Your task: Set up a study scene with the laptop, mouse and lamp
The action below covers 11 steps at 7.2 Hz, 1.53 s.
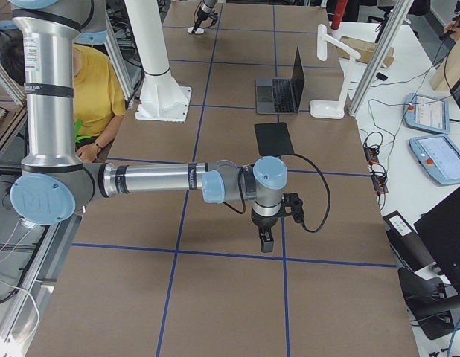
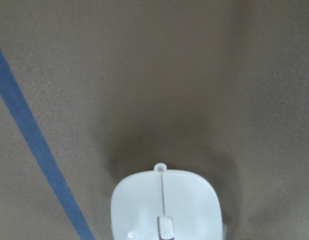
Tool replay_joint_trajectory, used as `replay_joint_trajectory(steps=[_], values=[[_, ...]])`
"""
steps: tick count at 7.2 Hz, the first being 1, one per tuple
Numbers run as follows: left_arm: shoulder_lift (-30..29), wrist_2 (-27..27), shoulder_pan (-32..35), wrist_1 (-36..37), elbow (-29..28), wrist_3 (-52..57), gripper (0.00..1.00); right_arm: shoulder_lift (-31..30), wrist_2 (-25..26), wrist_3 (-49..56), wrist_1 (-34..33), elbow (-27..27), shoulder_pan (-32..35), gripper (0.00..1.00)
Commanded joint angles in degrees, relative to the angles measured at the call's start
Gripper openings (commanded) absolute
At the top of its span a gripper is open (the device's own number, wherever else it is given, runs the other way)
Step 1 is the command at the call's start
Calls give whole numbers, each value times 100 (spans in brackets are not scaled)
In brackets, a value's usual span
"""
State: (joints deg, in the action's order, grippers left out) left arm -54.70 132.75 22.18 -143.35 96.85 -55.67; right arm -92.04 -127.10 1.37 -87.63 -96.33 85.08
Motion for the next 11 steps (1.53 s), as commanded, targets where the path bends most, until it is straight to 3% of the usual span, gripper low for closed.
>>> replay_joint_trajectory(steps=[1,6,11], values=[[-5,-3,-38,0,-17,3,82,10,28,-5,0,0,0,100],[12,-3,-47,-79,-17,-6,65,19,28,-5,0,0,0,100],[56,67,15,-422,298,-321,63,19,19,-5,0,0,0,100]])
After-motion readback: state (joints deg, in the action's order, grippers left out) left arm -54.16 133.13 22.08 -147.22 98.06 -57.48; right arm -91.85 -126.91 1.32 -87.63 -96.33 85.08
